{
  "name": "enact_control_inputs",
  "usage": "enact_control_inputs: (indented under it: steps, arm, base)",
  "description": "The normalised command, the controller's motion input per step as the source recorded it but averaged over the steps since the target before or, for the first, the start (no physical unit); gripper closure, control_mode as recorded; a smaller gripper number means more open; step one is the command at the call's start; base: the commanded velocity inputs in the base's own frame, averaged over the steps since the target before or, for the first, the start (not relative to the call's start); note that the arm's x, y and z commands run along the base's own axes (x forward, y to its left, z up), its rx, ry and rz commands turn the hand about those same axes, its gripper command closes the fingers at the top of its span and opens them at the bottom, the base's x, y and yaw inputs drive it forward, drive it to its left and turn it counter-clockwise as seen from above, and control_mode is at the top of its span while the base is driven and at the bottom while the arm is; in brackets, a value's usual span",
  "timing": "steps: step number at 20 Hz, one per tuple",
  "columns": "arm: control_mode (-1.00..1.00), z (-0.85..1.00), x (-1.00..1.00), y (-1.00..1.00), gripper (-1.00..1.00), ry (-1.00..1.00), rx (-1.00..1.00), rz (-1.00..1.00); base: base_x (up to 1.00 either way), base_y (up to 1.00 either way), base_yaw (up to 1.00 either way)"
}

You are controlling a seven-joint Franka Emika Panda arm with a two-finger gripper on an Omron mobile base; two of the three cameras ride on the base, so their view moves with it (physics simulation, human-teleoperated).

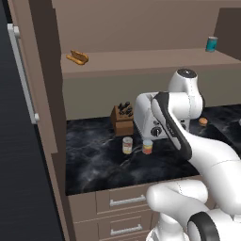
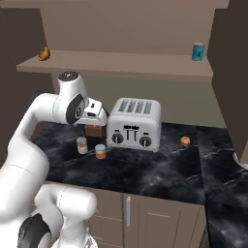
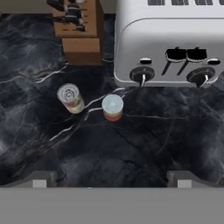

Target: Pick the cans from the counter and place them in their designated side in the cabinet.

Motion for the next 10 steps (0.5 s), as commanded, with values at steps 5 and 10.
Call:
enact_control_inputs:
  steps: [5, 10]
  arm:
    - [-1.0, -0.14, 0.0, 0.0, -1.0, 0.0, 0.0, 0.0]
    - [-1.0, -0.14, 0.0, 0.0, -1.0, 0.02, -0.01, 0.0]
  base:
    - [0.0, 0.0, 0.0]
    - [0.0, 0.0, 0.0]
